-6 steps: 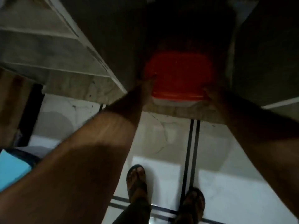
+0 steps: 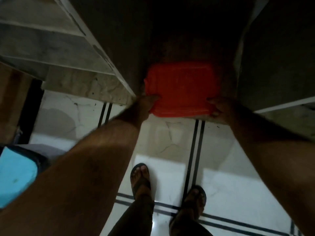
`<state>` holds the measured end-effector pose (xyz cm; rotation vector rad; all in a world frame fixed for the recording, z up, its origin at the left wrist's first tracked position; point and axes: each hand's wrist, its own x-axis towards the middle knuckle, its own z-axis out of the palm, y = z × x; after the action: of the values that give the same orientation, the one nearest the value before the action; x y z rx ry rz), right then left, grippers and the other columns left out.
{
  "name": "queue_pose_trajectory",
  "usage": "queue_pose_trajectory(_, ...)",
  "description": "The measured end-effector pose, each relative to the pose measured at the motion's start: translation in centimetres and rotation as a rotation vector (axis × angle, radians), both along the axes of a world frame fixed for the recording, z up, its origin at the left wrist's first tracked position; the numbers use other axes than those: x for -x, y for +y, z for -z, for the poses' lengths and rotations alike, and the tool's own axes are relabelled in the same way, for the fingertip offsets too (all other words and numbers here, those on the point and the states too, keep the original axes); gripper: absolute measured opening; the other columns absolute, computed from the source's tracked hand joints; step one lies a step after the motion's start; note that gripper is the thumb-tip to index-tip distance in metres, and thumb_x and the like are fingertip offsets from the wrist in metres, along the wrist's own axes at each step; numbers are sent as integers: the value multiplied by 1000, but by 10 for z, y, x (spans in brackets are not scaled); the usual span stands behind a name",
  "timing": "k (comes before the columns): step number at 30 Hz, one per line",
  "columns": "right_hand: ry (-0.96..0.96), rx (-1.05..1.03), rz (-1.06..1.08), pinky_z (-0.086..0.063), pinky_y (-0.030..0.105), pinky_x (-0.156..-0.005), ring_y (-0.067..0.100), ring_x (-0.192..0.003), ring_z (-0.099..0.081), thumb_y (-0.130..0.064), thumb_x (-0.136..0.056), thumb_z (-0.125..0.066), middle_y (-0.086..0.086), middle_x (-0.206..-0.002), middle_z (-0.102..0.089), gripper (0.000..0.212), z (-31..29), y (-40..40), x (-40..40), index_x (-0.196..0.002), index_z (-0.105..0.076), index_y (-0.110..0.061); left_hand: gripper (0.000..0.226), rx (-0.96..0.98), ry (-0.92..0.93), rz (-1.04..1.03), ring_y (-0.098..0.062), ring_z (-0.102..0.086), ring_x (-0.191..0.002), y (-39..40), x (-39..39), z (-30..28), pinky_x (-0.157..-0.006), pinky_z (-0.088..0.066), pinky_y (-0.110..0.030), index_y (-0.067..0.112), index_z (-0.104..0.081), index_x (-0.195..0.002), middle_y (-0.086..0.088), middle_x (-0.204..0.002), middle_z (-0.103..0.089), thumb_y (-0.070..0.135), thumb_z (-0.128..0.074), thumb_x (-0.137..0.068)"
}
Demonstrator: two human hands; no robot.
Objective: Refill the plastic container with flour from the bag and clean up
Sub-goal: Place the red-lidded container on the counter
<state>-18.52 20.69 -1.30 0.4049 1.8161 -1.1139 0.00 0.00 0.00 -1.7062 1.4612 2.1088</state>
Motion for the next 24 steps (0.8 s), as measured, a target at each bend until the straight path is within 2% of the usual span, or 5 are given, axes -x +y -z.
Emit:
queue_pose_trajectory(7,-17,-68,-217,-55,45,-91,24,-101,-68,-37,-91,-73,4,-108,-75,20,-125,79,-84,-107,-65,-28,39,-82,-91,90,-29,-77,-107,45,-119,-121,-78,-63,-31,11,-71,-128,-10,-121,-80,1,-78,-91)
queue_pose_trajectory(12,151,-158,-267,-49,21,-55,11,-62,-69,-77,-74,-78,-4,-71,-74,56,-247,134,-143,-84,-78,-22,77,-104,-141,263,-29,-75,-121,76,-190,-261,-106,-58,-48,17,-65,-139,-3,-128,-80,26,-95,-69)
queue_pose_trajectory(15,220,-131,-245,-58,21,-66,8,-74,-75,-64,-78,-84,-2,-85,-80,49,-321,149,-160,-98,-82,-20,90,4,-141,338,-31,-76,-118,83,-207,-336,-109,-56,-58,18,-66,-138,-3,-124,-81,35,-97,-55)
queue_pose_trajectory(19,304,-60,-199,-66,50,-87,23,-84,-81,-70,-62,-83,2,-84,-83,62,-419,147,-152,-92,-82,-16,69,113,-73,343,-33,-78,-106,93,-194,-438,-88,-63,-44,19,-72,-122,-8,-112,-83,33,-89,-57)
queue_pose_trajectory(24,458,-37,-243,-64,47,-87,21,-83,-78,-77,-60,-75,0,-81,-81,59,-546,150,-121,-79,-80,-21,70,212,-22,348,-34,-76,-96,104,-167,-552,-84,-51,-46,8,-78,-116,-25,-108,-81,52,-86,-63)
